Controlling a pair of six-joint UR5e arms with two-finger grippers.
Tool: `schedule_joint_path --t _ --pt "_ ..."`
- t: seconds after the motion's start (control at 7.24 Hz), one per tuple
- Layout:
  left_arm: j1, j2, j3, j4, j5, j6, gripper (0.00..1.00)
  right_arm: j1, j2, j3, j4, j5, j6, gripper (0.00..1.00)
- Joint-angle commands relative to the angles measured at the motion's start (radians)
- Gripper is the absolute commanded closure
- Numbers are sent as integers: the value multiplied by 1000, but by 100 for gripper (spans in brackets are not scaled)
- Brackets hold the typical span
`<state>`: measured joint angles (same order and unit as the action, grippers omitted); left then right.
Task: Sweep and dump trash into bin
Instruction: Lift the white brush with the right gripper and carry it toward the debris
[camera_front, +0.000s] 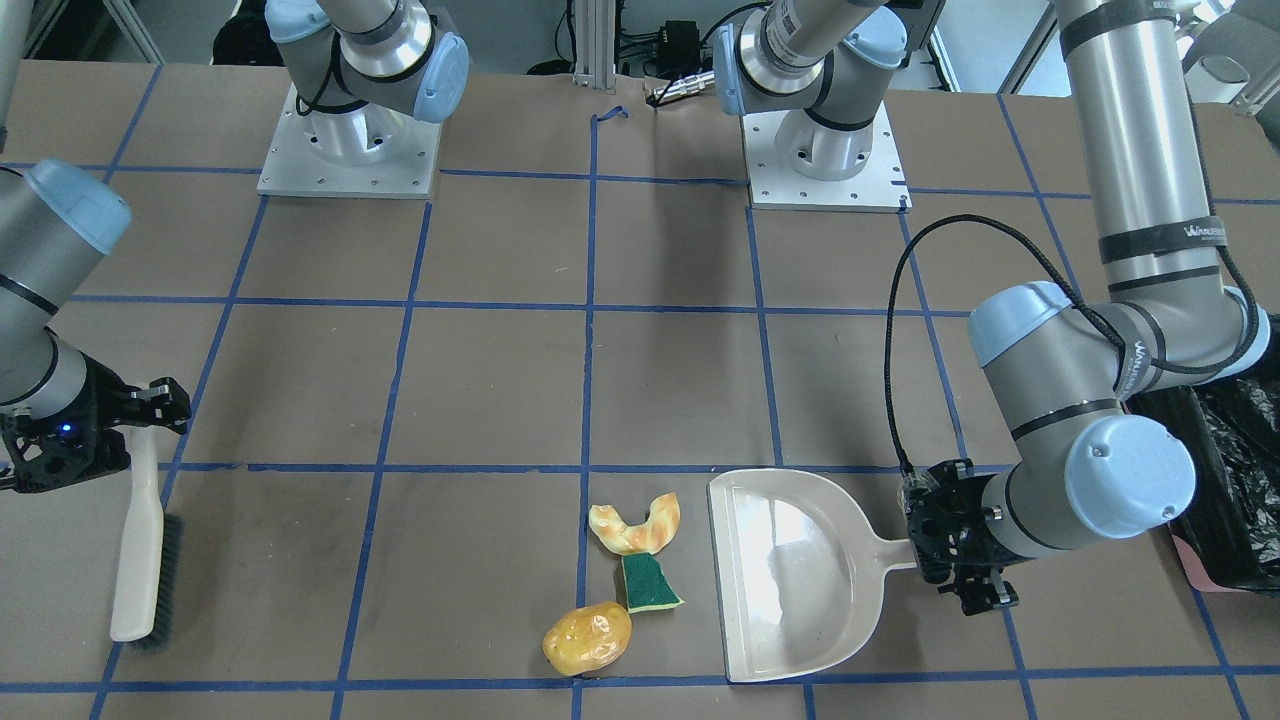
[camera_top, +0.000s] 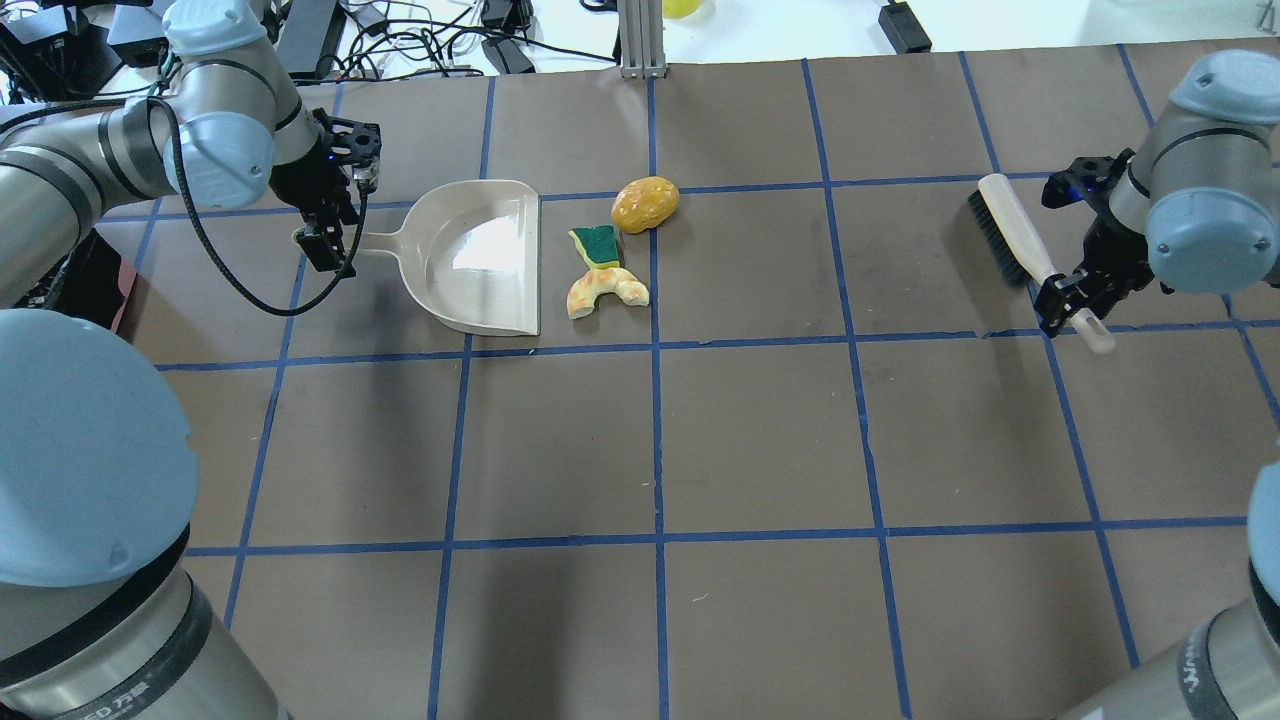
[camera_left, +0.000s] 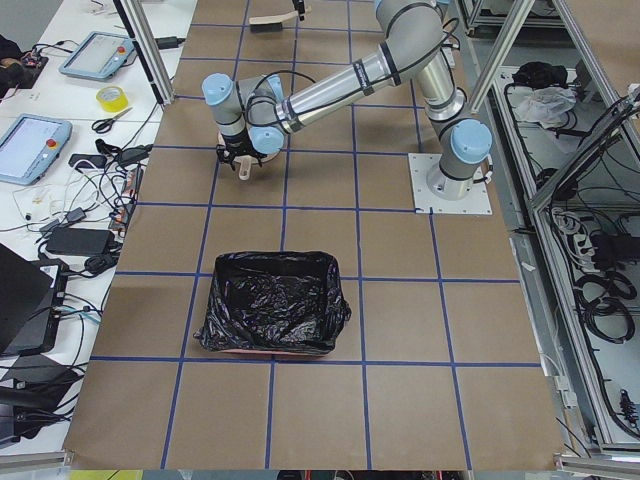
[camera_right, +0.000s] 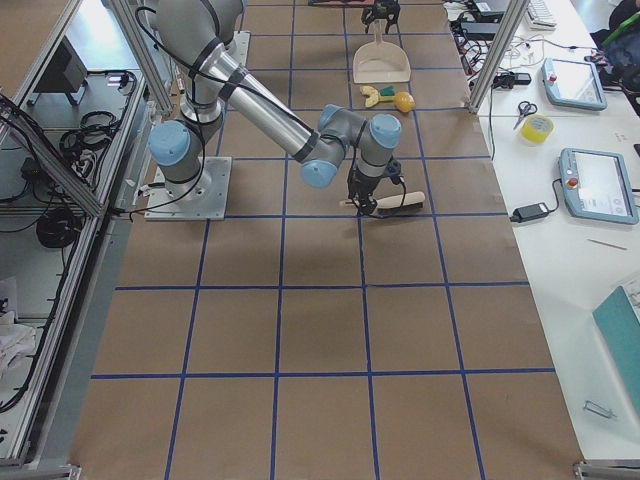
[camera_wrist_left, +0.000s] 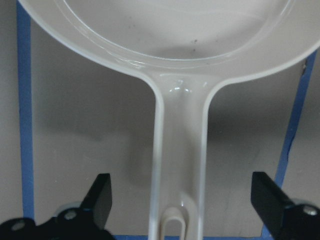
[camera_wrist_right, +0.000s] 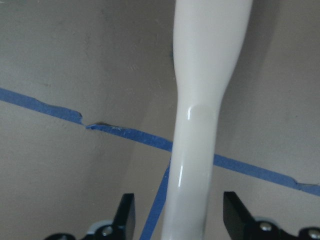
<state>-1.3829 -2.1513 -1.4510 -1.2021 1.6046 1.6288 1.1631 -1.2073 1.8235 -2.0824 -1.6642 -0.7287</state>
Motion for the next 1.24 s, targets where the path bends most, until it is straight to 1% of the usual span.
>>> schedule_joint_path --t 0.0,0.14,0.28,0.41,0.55,0.69,0.83,0.97,1.1 --pt "-2 -1 -3 -1 5 8 44 0 0 -1 -1 -2 2 64" --pt "-2 -1 -11 -1 0 8 44 0 0 -1 1 -2 2 85" --pt "-2 4 -11 -1 3 8 54 0 0 -3 1 -2 2 100" --pt "-4 13 -6 -1 11 8 95 0 0 -6 2 0 2 100" --pt "-4 10 -6 -1 12 8 99 0 -1 -12 16 1 2 100" --pt "-4 11 -9 -1 12 8 99 7 -11 -22 27 4 41 100" --pt "-5 10 -9 -1 12 8 99 18 -15 -35 60 17 128 100" --pt "-11 11 -9 -1 12 6 100 59 -14 -56 62 15 144 100" --pt "-31 11 -5 -2 14 -3 100 116 -14 -75 67 14 220 100"
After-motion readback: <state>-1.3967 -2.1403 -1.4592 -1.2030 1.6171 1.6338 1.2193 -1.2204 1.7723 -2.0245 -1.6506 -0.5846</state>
